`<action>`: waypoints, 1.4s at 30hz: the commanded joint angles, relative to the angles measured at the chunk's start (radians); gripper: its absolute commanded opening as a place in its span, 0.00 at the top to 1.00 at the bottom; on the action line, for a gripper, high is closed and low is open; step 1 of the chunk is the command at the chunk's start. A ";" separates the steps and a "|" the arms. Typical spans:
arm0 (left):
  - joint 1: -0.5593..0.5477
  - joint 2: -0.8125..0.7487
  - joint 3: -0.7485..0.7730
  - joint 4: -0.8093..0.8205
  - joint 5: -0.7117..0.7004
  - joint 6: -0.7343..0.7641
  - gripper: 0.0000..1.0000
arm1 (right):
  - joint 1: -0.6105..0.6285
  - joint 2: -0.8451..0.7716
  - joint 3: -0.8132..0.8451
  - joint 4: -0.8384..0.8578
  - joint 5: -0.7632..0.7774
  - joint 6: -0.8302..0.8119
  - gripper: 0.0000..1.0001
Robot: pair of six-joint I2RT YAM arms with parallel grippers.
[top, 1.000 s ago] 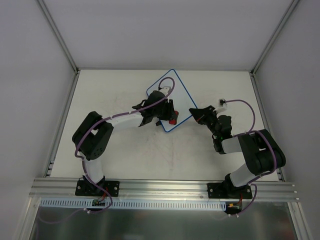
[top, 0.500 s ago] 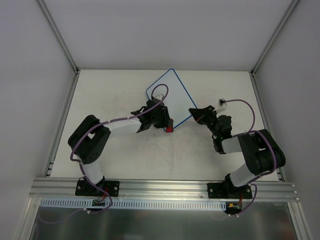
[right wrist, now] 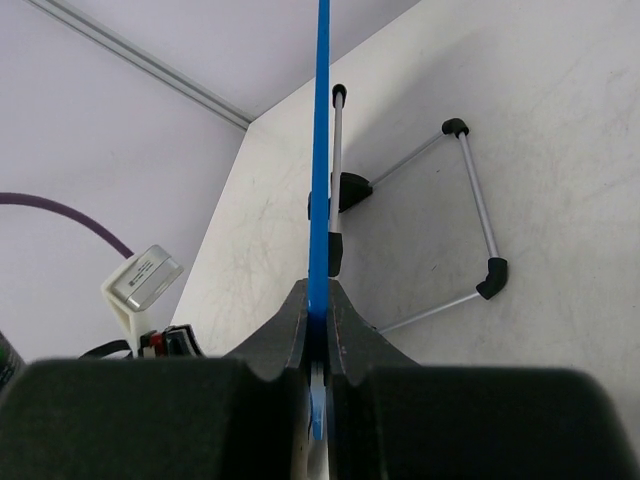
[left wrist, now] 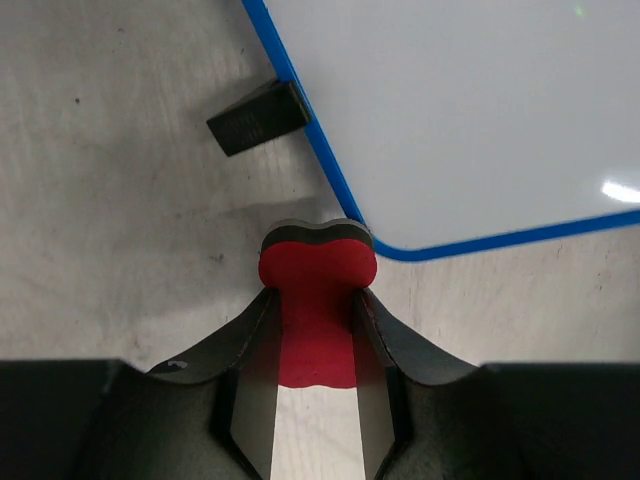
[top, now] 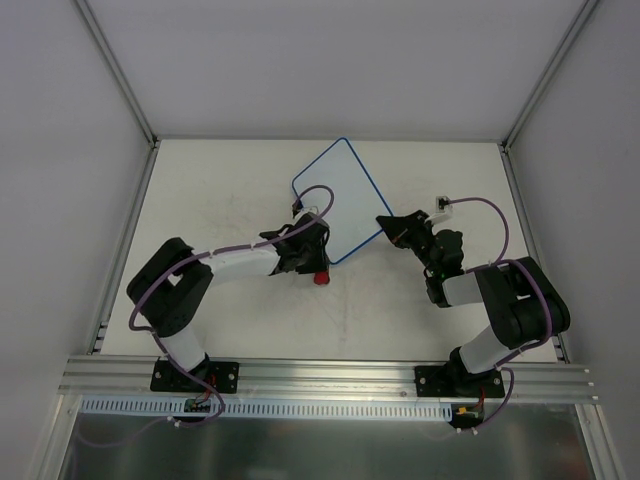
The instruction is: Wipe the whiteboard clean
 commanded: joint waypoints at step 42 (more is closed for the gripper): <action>0.160 0.063 0.030 0.345 0.269 0.070 1.00 | 0.002 0.019 0.024 0.076 -0.048 0.012 1.00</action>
